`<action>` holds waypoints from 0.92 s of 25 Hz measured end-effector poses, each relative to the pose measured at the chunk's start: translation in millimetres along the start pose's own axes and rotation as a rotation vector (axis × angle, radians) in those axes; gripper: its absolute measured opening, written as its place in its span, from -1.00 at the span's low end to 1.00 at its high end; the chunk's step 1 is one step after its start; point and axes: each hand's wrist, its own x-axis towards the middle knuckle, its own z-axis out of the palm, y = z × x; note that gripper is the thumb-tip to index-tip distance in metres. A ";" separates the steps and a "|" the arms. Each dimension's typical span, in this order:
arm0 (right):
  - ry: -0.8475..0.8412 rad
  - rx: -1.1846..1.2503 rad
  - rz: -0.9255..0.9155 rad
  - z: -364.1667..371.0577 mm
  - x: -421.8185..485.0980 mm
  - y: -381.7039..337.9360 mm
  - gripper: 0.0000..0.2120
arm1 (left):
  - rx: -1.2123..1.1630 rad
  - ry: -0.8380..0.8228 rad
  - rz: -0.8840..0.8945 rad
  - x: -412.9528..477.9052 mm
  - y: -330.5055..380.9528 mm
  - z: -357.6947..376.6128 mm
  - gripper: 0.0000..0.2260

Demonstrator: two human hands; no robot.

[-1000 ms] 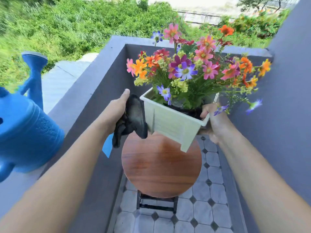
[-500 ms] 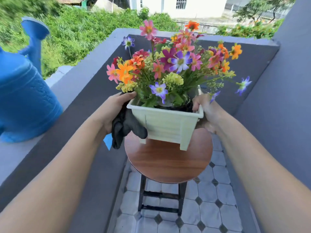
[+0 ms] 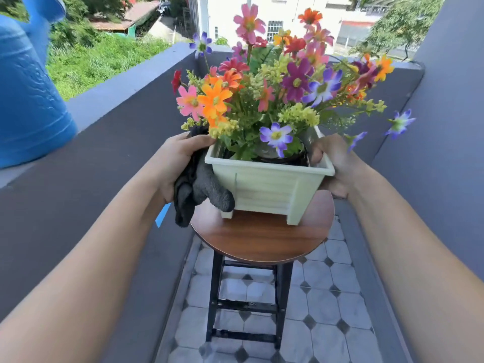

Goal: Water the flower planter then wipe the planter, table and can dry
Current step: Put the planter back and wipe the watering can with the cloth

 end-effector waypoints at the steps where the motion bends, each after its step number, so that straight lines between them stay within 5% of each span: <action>1: 0.003 0.008 -0.008 -0.9 0.3 0.3 -0.74 | -0.009 -0.010 0.008 0.1 -0.2 0.1 -0.91; 4: 0.030 0.049 0.018 4.7 0.7 -7.7 -0.83 | -0.022 -0.024 0.013 -0.2 1.8 0.2 -0.76; 9: 0.032 0.034 0.091 5.9 1.3 -19.6 -0.84 | 0.011 -0.051 0.007 -0.7 9.0 -1.8 -0.85; 12: -0.001 0.127 0.061 3.1 -8.3 -18.7 -0.60 | -0.001 -0.069 -0.038 -6.1 10.3 -4.8 -0.90; 16: 0.349 0.458 0.025 17.7 -34.9 14.8 -0.78 | -0.056 0.007 -0.209 -28.6 9.6 -14.2 -0.82; 19: 0.539 0.340 0.117 55.2 -88.0 48.9 -0.82 | -0.063 0.164 -0.305 -59.7 18.6 -22.6 -0.81; 23: 0.325 0.048 0.220 101.1 -144.3 39.5 -0.79 | -0.046 0.281 -0.363 -98.3 52.6 -9.4 -0.95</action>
